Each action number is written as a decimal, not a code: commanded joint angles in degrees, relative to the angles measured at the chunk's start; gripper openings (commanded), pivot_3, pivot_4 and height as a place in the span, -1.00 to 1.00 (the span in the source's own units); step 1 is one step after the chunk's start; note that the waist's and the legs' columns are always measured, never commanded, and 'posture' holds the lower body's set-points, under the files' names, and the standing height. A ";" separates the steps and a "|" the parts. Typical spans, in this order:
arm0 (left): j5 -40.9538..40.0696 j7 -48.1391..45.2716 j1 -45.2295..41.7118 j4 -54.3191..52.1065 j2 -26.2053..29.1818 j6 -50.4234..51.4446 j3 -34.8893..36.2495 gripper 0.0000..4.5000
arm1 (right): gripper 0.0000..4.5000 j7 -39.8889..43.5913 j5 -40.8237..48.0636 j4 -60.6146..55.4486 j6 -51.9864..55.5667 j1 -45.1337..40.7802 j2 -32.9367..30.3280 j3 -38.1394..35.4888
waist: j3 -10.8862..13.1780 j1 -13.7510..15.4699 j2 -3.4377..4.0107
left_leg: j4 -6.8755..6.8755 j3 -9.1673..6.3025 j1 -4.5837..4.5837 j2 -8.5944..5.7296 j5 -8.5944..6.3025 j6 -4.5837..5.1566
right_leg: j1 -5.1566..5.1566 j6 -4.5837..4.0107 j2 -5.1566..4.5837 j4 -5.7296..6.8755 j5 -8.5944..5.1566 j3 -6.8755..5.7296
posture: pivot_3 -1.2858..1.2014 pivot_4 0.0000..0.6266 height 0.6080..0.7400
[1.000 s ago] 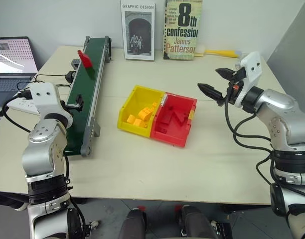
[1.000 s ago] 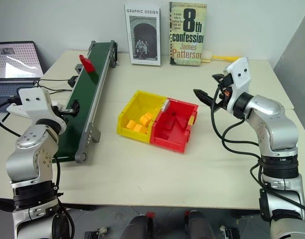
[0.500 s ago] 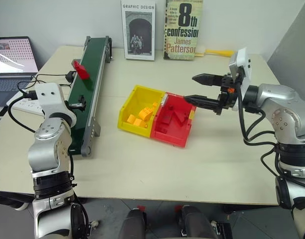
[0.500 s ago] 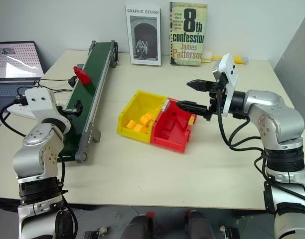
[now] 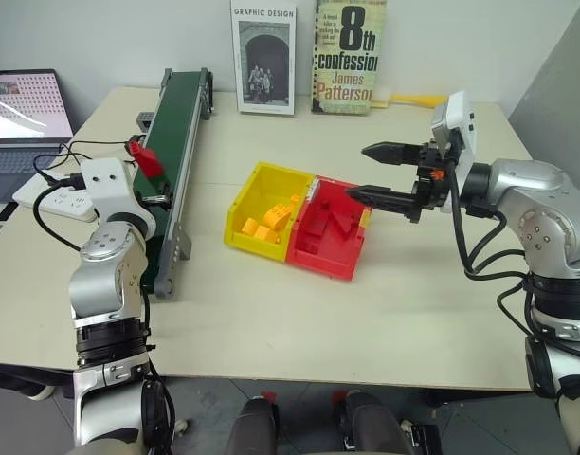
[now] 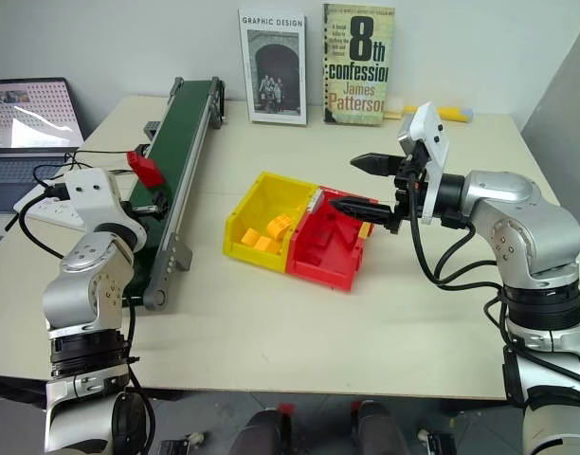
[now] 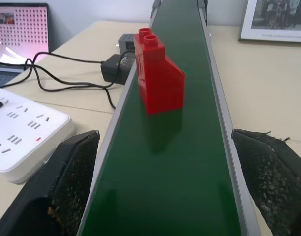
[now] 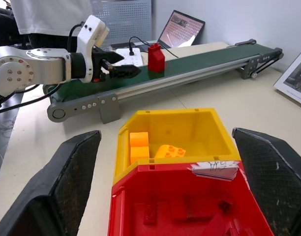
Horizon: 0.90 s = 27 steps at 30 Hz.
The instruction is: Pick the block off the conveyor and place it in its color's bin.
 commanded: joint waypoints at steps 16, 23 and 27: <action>-1.35 2.99 0.19 -4.27 -1.30 0.78 2.43 0.10 | 1.00 -1.92 2.86 -2.58 0.87 -0.65 -1.39 -2.12 | 0.00 0.00 0.00 | 0.00 -0.01 0.00 0.00 0.00 0.00 | 0.00 0.00 0.00 0.00 0.00 -0.01 | 0.03 -0.52 1.00; -2.23 1.73 -1.11 -6.47 -0.32 3.50 2.16 -0.33 | 1.00 -3.07 0.96 -3.14 -0.02 -0.06 -2.42 -1.14 | 0.00 0.00 0.00 | 0.01 -0.02 -0.01 0.01 0.00 0.00 | 0.00 0.00 -0.01 0.00 0.00 0.00 | 0.03 -0.52 1.00; -2.73 -2.69 -5.17 -4.98 1.80 4.40 -0.90 -0.33 | 1.00 -4.95 -3.39 -5.10 -0.73 1.83 -5.84 0.39 | 0.00 0.28 0.00 | 0.01 -0.05 -0.05 -0.02 0.00 0.00 | 0.00 0.00 0.00 -0.02 0.00 -0.05 | 0.03 -0.52 1.00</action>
